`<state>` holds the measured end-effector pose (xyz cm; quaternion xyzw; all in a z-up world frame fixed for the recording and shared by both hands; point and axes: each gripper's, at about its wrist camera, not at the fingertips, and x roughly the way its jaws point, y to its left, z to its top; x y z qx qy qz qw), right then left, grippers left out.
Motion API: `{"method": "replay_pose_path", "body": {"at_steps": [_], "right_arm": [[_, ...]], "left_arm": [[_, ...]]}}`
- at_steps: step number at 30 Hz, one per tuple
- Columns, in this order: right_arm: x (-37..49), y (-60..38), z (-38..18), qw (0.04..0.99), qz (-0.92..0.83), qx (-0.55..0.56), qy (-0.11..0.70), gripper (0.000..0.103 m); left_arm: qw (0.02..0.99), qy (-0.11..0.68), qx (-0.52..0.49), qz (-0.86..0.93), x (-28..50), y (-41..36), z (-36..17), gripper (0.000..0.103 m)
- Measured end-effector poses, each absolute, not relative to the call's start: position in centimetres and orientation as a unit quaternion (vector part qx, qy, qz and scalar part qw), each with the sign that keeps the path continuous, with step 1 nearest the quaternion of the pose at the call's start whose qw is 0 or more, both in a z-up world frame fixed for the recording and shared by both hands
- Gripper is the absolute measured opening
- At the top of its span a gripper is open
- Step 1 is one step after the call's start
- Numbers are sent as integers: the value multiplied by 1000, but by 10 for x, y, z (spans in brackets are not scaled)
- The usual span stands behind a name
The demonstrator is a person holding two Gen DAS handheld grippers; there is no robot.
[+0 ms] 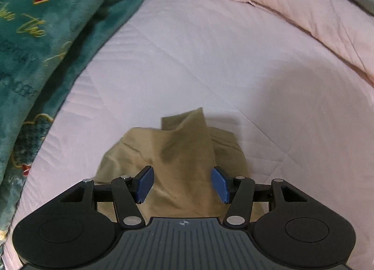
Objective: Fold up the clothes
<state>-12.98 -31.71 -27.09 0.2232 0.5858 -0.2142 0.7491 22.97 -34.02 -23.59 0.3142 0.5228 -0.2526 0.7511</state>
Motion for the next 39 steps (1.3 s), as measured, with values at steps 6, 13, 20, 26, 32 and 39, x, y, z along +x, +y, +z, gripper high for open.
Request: {"method": "replay_pose_path", "body": {"at_steps": [6,13,20,26,32,39], "right_arm": [[-129,-320,-294,734,-195,233,607,17],[-136,-326,-306,728,-184,256,609,1],[-146,-324,-289,739,-185,258,595,1],[-155,-313,-257,758,-166,246,581,1],[-149,-290,-228,777,-142,226,570,1],[-148,-236,-192,801,-96,199,557,1]], "left_arm": [[737,541,313,-257,229,-345,-255,37],[726,555,313,-258,227,-343,-265,7],[734,545,303,-272,219,-330,-241,4],[746,530,291,-279,204,-305,-202,4],[761,523,279,-264,191,-246,-163,4],[778,517,265,-240,165,-135,-123,4]]}}
